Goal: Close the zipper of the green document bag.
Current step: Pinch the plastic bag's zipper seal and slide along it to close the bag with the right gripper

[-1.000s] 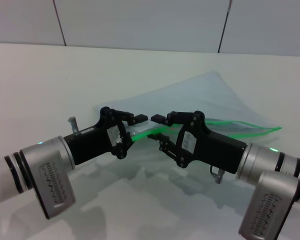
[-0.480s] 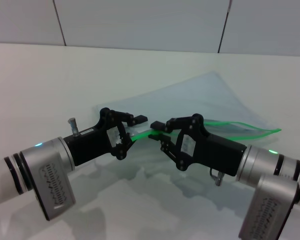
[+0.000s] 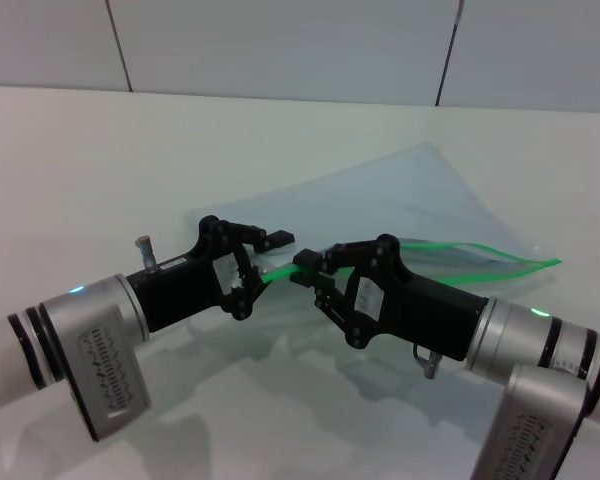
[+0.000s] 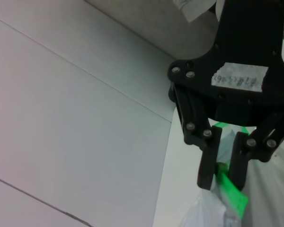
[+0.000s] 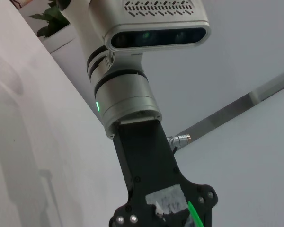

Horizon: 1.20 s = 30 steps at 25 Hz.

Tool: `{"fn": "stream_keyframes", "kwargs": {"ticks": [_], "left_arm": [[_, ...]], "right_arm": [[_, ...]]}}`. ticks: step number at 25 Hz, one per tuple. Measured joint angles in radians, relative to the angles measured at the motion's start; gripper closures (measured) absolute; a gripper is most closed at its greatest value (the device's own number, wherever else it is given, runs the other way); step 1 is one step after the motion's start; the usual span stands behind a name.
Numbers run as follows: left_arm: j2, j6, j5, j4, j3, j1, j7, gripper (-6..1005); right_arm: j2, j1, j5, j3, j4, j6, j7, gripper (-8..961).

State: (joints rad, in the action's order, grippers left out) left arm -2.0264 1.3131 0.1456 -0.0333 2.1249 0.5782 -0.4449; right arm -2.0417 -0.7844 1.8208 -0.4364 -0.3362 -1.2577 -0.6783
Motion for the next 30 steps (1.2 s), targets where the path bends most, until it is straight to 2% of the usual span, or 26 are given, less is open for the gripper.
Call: {"fn": "stream_keyframes", "kwargs": {"ticks": [8, 30], "left_arm": [[0.000, 0.000, 0.008, 0.000, 0.001, 0.000, 0.000, 944], [0.001, 0.043, 0.002, 0.003, -0.005, -0.015, -0.038, 944]], "right_arm": [[0.000, -0.001, -0.002, 0.001, -0.005, 0.000, 0.000, 874], [0.004, 0.042, -0.005, 0.048, -0.003, 0.003, -0.011, 864]]}}
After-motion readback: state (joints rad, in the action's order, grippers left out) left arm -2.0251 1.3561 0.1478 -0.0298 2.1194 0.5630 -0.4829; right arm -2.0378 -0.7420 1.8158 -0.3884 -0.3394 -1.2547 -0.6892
